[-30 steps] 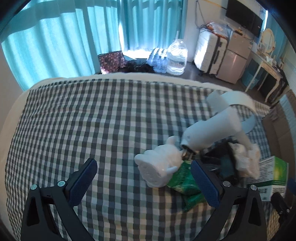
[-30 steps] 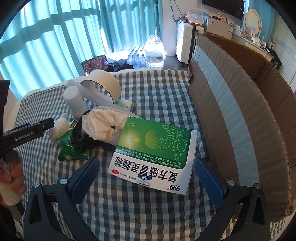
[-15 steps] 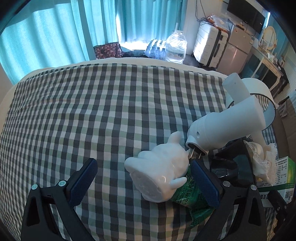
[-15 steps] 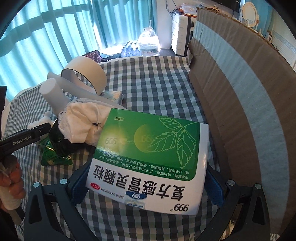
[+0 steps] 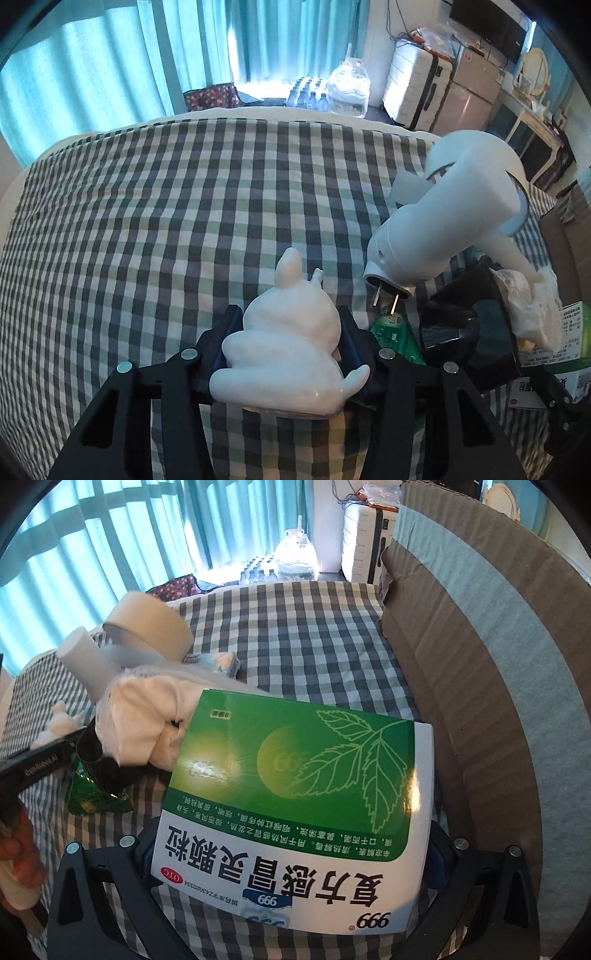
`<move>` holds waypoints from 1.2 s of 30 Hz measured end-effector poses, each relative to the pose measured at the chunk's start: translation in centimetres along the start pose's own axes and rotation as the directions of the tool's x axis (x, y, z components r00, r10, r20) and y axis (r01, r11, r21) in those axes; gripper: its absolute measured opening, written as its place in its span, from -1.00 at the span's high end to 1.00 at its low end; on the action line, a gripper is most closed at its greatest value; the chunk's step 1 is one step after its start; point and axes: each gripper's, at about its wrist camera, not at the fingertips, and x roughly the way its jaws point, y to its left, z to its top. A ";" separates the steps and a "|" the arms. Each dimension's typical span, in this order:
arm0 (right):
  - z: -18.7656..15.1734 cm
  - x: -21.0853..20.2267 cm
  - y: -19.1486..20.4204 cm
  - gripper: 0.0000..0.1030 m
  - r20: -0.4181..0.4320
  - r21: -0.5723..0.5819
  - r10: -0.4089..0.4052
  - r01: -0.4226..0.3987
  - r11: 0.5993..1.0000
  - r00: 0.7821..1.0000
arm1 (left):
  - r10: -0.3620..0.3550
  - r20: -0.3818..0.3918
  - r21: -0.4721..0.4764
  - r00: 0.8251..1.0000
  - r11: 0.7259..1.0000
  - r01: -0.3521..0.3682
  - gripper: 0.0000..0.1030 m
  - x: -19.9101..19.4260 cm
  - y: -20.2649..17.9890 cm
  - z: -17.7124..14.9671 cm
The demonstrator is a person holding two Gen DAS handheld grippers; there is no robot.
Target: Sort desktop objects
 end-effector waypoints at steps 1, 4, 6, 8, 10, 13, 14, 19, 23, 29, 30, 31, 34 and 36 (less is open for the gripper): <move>-0.1 0.2 0.1 -1.00 -0.006 -0.002 -0.001 0.001 1.000 1.000 | 0.008 0.005 0.010 1.000 1.000 -0.008 -0.01 -0.1 -0.1 -0.1; -0.4 0.2 0.0 -0.94 0.002 -0.002 0.008 -0.008 1.000 1.000 | 0.034 0.023 0.031 0.999 0.999 -0.035 -0.01 -0.7 -0.4 -0.3; -0.5 0.1 -0.1 -0.91 0.003 -0.010 0.017 -0.017 1.000 1.000 | 0.043 0.035 0.033 0.998 0.998 -0.044 -0.01 -1.0 -0.5 -0.1; -0.7 -0.1 -0.1 -0.90 0.004 -0.015 0.020 -0.020 1.000 1.000 | 0.052 0.048 0.027 0.998 0.998 -0.053 -0.01 -1.4 -0.4 0.0; -0.8 -0.6 -0.1 -0.90 0.011 -0.018 0.028 -0.028 0.999 1.000 | 0.056 0.061 0.015 0.997 0.998 -0.057 -0.01 -2.1 -0.2 -0.1; -0.3 -1.6 0.1 -0.89 0.034 -0.028 0.027 -0.026 0.999 0.999 | 0.065 0.088 0.009 0.994 0.998 -0.066 -0.01 -3.1 0.2 0.0; -0.3 -2.1 0.3 -0.89 0.040 -0.030 0.027 -0.026 0.999 0.999 | 0.067 0.098 0.011 0.993 0.998 -0.069 -0.01 -3.5 0.2 0.0; 0.4 -4.6 0.9 -0.89 0.073 -0.036 0.048 -0.045 0.998 0.996 | 0.070 0.145 -0.004 0.987 0.997 -0.071 -0.01 -5.9 0.4 -0.5; 0.9 -7.1 1.8 -0.89 0.108 -0.072 0.072 -0.064 0.995 0.992 | 0.085 0.168 0.003 0.982 0.996 -0.087 -0.01 -8.0 0.5 -1.3; 1.1 -11.3 3.0 -0.89 0.167 -0.113 0.115 -0.097 0.989 0.979 | 0.102 0.211 -0.016 0.972 0.995 -0.101 -0.01 -13.0 0.6 -2.1; 1.4 -11.7 3.3 -0.89 0.176 -0.120 0.120 -0.099 0.988 0.977 | 0.104 0.220 -0.019 0.970 0.995 -0.102 -0.01 -13.9 0.7 -2.2; 1.6 -12.2 3.4 -0.89 0.186 -0.126 0.126 -0.103 0.987 0.975 | 0.105 0.231 -0.022 0.967 0.994 -0.103 -0.01 -14.9 0.8 -2.3; 1.5 -14.6 3.6 -0.89 0.222 -0.131 0.152 -0.125 0.983 0.963 | 0.111 0.264 -0.028 0.958 0.994 -0.107 -0.01 -17.5 0.8 -2.5; 1.4 -16.0 4.0 -0.90 0.244 -0.138 0.165 -0.134 0.981 0.956 | 0.111 0.284 -0.028 0.952 0.994 -0.107 -0.01 -19.0 0.8 -2.5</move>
